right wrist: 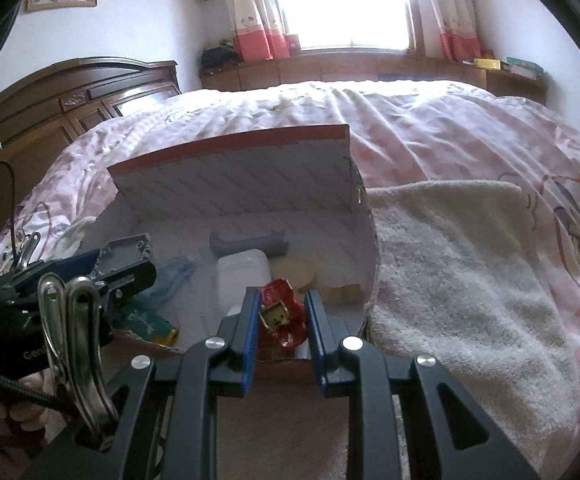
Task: Organize rigid objects
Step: 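Carry the grey plate and red toy car over the cardboard box, then open both tools to release the plate and toy car into the box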
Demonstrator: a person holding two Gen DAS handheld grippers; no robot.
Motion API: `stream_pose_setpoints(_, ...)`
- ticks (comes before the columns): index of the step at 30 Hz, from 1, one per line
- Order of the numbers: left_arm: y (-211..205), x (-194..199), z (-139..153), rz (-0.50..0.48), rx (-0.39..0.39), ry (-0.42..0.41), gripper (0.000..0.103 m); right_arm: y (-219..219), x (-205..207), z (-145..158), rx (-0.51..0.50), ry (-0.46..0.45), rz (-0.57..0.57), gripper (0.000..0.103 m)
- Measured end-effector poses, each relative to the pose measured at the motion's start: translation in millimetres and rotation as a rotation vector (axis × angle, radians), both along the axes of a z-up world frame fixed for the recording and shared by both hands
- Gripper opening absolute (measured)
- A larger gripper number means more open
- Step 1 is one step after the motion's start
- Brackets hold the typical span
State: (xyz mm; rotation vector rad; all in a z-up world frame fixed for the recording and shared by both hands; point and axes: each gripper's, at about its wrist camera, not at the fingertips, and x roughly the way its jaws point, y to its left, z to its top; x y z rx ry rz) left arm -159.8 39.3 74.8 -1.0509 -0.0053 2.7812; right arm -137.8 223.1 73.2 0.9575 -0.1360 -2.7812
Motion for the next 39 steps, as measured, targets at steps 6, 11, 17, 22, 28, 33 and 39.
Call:
stream_pose_setpoints(6,0,-5,-7,0.005,0.001,-0.049,0.072,-3,-1,-1,0.012,0.004,0.000,0.036)
stream_pose_setpoints(11,-2,-2,-6,0.034,-0.021,-0.025,0.073,-5,3,2,-0.005,0.023,0.015,0.054)
stream_pose_setpoints(17,-4,1,-1,0.041,-0.030,0.002,0.079,-5,4,4,-0.003,0.029,0.010,0.058)
stream_pose_setpoints(22,-5,0,-1,0.041,-0.026,-0.004,0.079,-2,5,5,-0.019,0.032,0.010,0.058)
stream_pose_setpoints(28,-4,4,-1,0.033,-0.022,-0.004,0.079,2,10,3,-0.029,0.041,0.015,0.058)
stream_pose_setpoints(33,-4,7,-1,0.029,-0.017,-0.001,0.079,4,14,3,-0.042,0.046,0.022,0.060)
stream_pose_setpoints(39,-6,7,-4,0.033,-0.008,-0.011,0.079,-2,14,2,-0.020,0.053,0.033,0.068)
